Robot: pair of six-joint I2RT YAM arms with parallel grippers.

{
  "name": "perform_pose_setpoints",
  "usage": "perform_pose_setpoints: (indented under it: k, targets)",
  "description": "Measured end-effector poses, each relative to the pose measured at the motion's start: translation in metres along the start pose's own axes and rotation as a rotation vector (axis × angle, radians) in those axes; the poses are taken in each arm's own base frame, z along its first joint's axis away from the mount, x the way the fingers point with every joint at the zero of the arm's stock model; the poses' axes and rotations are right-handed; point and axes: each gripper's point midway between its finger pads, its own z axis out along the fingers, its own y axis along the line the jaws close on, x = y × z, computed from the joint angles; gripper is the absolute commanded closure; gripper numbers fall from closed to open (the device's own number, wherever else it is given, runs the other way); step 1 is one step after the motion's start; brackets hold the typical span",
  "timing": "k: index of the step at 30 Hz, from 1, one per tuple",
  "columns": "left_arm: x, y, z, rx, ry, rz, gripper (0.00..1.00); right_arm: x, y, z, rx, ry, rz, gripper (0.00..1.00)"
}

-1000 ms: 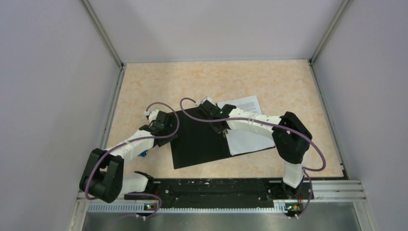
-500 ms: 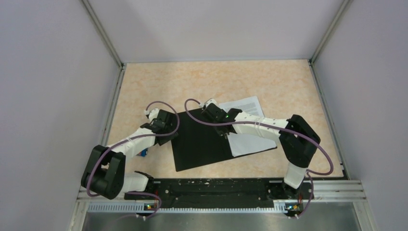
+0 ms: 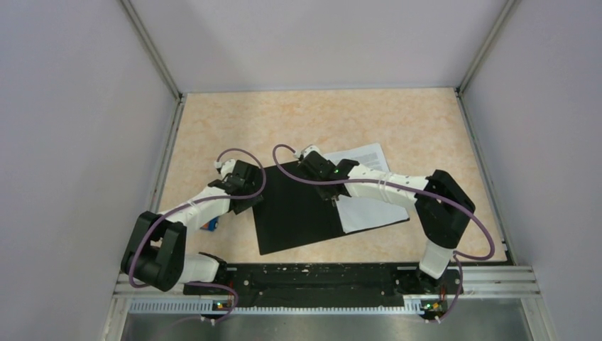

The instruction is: Put the files into the folder

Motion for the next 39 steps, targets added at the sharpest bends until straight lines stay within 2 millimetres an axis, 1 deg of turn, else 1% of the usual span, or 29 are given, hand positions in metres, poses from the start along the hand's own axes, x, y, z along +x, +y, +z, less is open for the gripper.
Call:
perform_pose_setpoints:
  k: [15, 24, 31, 38, 39]
  targets:
    - [0.0007, -0.0003, -0.0002, 0.006, 0.005, 0.020, 0.42, -0.0050, -0.0027, -0.0068, 0.001, 0.008, -0.003, 0.85]
    - [0.0006, -0.0006, 0.0002, 0.004, 0.008, 0.028, 0.42, -0.0026, -0.0036, -0.0075, 0.004, 0.017, -0.006, 0.86]
    - [0.0007, -0.0006, 0.0003, 0.004, 0.008, 0.028, 0.43, -0.0027, -0.0048, -0.0074, 0.011, 0.017, -0.006, 0.91]
    - [0.0007, -0.0005, 0.0006, -0.002, 0.012, 0.029, 0.43, -0.0009, -0.0054, -0.0082, 0.011, 0.018, -0.007, 1.00]
    - [0.0008, -0.0004, 0.0008, -0.004, 0.013, 0.029, 0.43, 0.0007, -0.0058, -0.0084, 0.012, 0.020, -0.007, 1.00]
